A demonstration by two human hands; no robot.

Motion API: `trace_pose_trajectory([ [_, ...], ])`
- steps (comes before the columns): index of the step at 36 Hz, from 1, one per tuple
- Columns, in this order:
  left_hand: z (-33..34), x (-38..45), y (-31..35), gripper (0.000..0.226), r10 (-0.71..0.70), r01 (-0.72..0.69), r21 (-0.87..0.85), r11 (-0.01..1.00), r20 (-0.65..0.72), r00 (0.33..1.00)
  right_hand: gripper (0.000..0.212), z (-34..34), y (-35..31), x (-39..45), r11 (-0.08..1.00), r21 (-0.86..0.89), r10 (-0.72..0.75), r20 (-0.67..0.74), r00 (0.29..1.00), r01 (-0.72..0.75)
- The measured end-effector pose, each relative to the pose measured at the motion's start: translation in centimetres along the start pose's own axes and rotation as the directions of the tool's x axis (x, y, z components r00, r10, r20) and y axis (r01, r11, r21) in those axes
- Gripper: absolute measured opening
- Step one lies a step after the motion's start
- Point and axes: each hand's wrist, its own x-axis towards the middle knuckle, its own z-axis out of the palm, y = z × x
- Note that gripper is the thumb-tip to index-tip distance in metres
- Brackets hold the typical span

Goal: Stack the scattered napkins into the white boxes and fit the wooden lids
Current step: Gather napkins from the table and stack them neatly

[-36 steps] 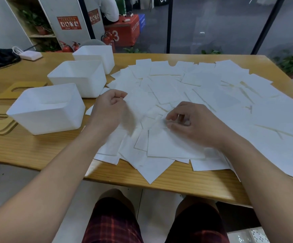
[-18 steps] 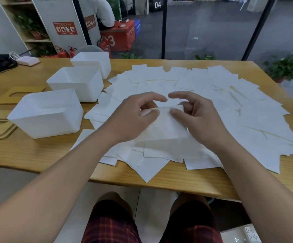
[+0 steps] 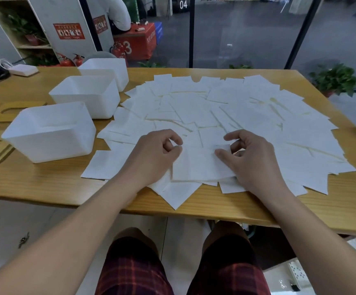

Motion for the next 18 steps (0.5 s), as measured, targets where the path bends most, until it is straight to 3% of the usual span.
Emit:
trace_pose_trajectory([
  [10, 1.1, -0.8, -1.1, 0.004, 0.044, -0.041, 0.094, 0.995, -0.032, 0.999, 0.017, 0.4, 0.2, -0.9, 0.999, -0.009, -0.033, 0.002, 0.999, 0.033],
  [18, 1.8, -1.4, -1.4, 0.012, 0.118, -0.095, 0.202, 0.975, -0.108, 0.987, 0.021, 0.5, 0.6, -1.0, 0.979, -0.147, -0.142, 0.007, 0.99, 0.141],
])
